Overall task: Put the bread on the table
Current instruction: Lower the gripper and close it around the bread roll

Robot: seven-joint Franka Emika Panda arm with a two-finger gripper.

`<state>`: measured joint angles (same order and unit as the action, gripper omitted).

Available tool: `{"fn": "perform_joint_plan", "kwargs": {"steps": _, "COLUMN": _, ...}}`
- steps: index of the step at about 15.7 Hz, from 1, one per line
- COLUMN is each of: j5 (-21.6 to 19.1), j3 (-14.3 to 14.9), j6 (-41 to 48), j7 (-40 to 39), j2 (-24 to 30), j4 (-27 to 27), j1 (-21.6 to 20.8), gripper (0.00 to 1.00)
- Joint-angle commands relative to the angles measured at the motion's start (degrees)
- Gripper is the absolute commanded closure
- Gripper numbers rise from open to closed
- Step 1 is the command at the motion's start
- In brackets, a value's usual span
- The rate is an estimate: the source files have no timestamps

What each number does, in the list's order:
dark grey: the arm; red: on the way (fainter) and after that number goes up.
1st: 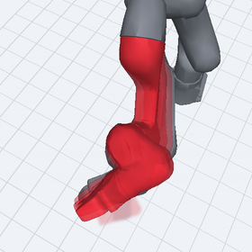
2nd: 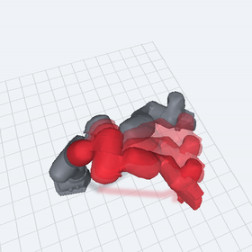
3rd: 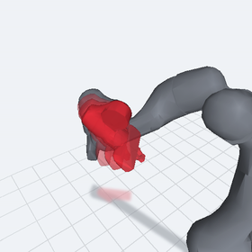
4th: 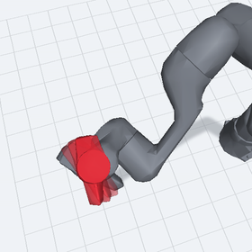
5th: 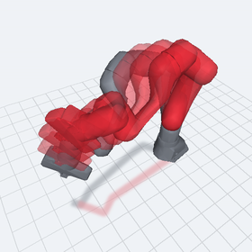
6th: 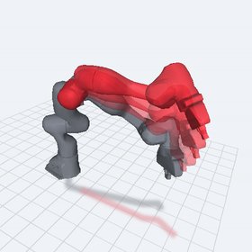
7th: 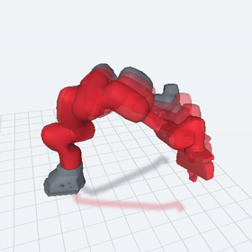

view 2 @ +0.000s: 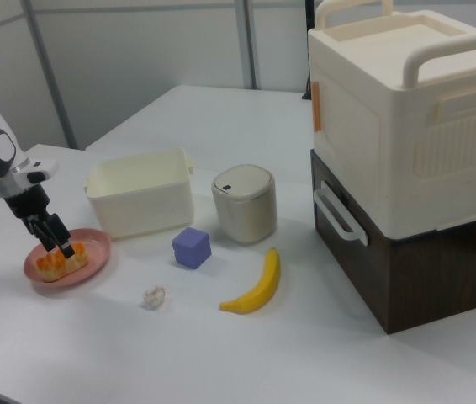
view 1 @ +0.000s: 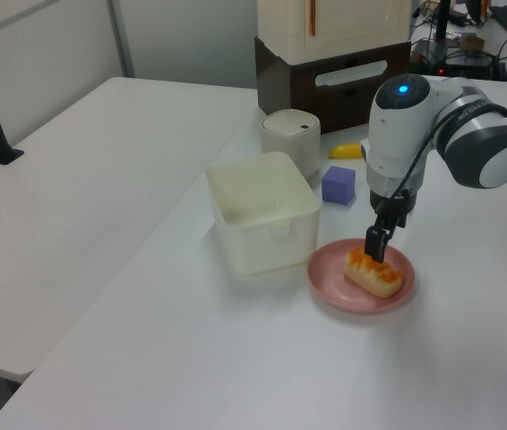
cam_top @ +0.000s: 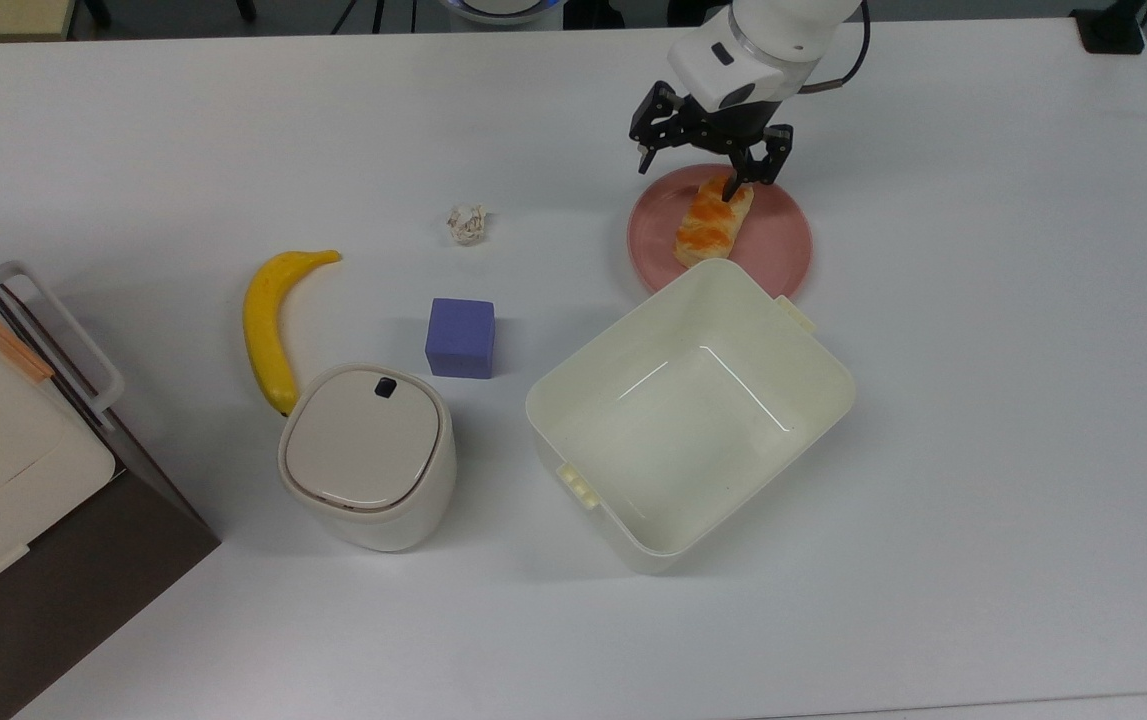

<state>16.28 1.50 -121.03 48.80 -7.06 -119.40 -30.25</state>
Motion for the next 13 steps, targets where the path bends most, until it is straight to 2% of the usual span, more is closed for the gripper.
{"fn": "perform_joint_plan", "kwargs": {"steps": 1, "j5": 0.5, "j3": 0.5, "j6": -2.2, "j7": 3.1, "j2": -0.6, "j4": 0.8, "j1": -0.4, "gripper": 0.0}}
{"fn": "perform_joint_plan", "kwargs": {"steps": 8, "j5": 0.5, "j3": 0.3, "j6": -5.2, "j7": 7.4, "j2": -5.2, "j4": 3.5, "j1": -0.6, "gripper": 0.0}}
{"fn": "perform_joint_plan", "kwargs": {"steps": 13, "j5": 0.4, "j3": -1.1, "j6": -5.3, "j7": 8.0, "j2": -6.4, "j4": 3.5, "j1": -0.6, "gripper": 0.0}}
